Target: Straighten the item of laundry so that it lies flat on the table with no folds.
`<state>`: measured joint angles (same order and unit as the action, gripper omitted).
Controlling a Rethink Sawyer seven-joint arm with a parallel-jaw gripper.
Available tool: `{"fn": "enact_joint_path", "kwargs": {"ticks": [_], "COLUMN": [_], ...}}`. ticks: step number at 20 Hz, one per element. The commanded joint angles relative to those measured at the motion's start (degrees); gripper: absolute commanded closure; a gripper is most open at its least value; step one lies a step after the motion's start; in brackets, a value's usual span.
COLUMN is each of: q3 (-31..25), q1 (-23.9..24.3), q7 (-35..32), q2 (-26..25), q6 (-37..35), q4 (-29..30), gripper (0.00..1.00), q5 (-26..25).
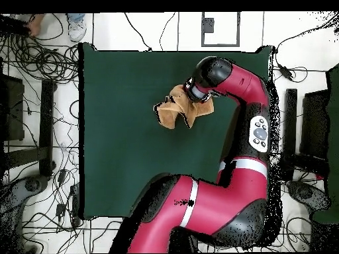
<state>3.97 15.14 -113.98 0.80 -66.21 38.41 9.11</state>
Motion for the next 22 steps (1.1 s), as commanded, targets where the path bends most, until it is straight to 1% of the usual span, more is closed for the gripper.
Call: {"fn": "enact_joint_path", "kwargs": {"ticks": [1, 2, 4, 5, 6, 7, 12, 15, 18, 22], "q3": [-5.66, -5.70, -6.41, -7.34, -7.69, -8.35, -8.97, -10.14, -10.93, -11.55], "q1": [-0.82, -0.82, -0.38, 0.13, 0.40, 0.86, 1.41, 2.13, 2.19, 2.48], "q7": [1.51, 1.60, 3.49, 5.59, 7.10, 9.97, 12.77, 11.93, 10.92, 10.78], "q2": [4.46, 4.64, 4.90, 5.31, 5.08, 5.10, 4.58, 4.39, 3.16, 2.79], "q6": [6.84, 7.34, 11.46, 16.05, 18.07, 21.49, 20.42, 20.70, 19.81, 19.56], "q4": [11.27, 11.70, 12.68, 14.00, 13.67, 13.55, 11.49, 12.09, 9.79, 9.03], "gripper": [1.00, 1.00, 1.00, 1.00, 1.00, 1.00, 1.00, 1.00, 1.00, 1.00], "q5": [-0.67, -0.74, -1.58, -2.40, -3.24, -4.83, -7.82, -8.53, -9.11, -9.50]}}
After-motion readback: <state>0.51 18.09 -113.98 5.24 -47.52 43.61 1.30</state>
